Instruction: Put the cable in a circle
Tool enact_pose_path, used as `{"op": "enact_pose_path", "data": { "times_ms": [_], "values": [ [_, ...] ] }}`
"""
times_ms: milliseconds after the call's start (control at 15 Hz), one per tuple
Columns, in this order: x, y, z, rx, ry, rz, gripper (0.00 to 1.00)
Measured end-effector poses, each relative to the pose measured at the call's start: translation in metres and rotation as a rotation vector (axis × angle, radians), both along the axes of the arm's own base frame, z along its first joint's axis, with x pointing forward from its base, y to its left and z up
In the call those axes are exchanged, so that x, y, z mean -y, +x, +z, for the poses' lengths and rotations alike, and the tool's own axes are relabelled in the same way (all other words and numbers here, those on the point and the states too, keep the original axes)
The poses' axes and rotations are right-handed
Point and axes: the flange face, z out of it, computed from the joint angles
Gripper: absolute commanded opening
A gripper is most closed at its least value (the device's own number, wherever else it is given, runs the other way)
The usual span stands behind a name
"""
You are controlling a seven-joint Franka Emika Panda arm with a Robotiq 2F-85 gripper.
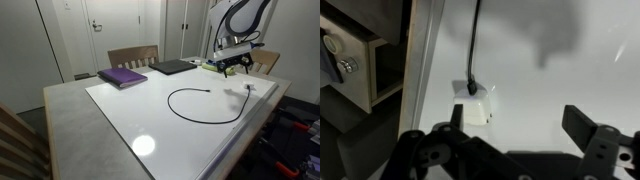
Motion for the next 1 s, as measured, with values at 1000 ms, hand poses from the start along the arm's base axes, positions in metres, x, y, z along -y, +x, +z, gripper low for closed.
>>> {"op": "enact_pose_path", "data": {
  "times_ms": [1000],
  "values": [
    [0.103,-0.048,-0.009,0.133,0.128,-0.014,1.0]
  ]
}}
